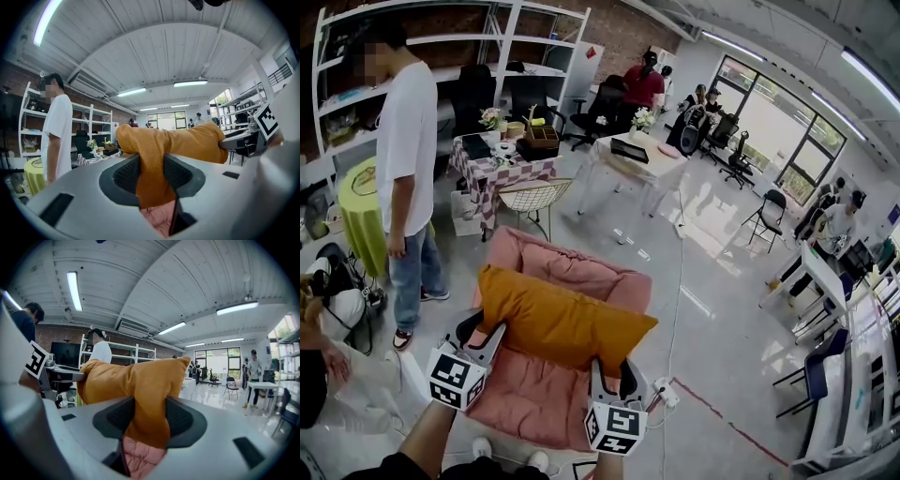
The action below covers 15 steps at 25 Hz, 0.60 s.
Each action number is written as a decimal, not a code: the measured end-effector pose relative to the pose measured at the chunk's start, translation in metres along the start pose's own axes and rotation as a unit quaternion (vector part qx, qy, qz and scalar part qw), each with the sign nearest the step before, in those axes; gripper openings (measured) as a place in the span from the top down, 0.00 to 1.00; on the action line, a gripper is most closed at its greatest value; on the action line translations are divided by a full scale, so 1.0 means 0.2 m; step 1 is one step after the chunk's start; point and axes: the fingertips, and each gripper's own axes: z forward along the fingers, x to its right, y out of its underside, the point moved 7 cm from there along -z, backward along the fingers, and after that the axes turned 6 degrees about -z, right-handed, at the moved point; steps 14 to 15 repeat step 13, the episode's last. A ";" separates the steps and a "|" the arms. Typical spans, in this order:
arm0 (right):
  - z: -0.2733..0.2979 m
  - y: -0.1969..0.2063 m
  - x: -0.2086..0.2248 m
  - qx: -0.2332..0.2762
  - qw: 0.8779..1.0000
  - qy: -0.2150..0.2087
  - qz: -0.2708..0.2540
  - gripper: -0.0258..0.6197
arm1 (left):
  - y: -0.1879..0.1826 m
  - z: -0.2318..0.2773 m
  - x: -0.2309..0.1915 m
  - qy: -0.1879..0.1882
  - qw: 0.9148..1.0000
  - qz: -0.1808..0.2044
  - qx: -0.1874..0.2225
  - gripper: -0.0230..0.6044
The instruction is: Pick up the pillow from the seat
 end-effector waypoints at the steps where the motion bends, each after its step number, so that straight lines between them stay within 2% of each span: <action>1: 0.00 0.00 0.00 0.000 1.000 0.000 0.001 0.61 | 0.00 0.00 0.00 0.000 1.000 -0.002 0.000 0.71; 15: -0.02 0.01 -0.02 0.001 1.000 -0.003 -0.001 0.61 | 0.02 -0.04 0.00 -0.004 1.000 -0.006 0.000 0.71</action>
